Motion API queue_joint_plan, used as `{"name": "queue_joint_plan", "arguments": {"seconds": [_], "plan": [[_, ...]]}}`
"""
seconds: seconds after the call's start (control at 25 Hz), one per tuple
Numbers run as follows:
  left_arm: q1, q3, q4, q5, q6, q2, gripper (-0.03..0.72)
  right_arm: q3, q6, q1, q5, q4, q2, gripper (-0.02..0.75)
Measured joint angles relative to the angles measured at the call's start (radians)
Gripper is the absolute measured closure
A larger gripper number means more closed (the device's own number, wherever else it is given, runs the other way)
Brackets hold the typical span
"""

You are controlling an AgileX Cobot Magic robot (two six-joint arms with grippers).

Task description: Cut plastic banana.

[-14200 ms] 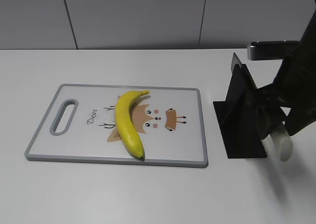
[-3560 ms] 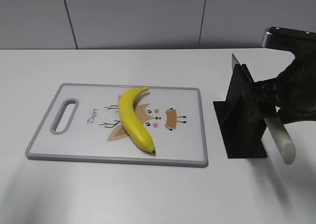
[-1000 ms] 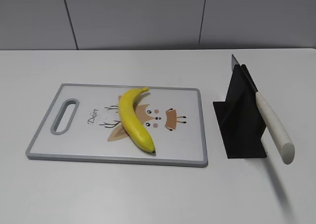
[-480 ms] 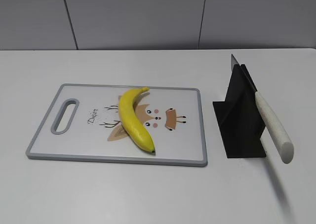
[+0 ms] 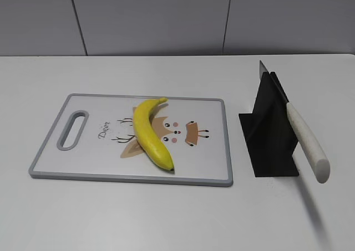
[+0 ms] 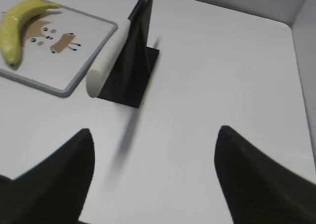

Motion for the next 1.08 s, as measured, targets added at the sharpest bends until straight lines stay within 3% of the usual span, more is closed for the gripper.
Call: {"name": "queue_joint_plan", "arguments": {"seconds": [0.2,0.32,1.08], "plan": [[0.125,0.000,0.000,0.000,0.000,0.000,0.137,0.000,0.000,-0.099,0.000,0.000,0.000,0.150],[0.160,0.000,0.000,0.000,0.000,0.000,0.140,0.000,0.000,-0.110,0.000,0.000,0.000,0.150],[0.165,0.000,0.000,0.000,0.000,0.000,0.164,0.000,0.001,-0.110,0.001,0.000,0.000,0.150]]}}
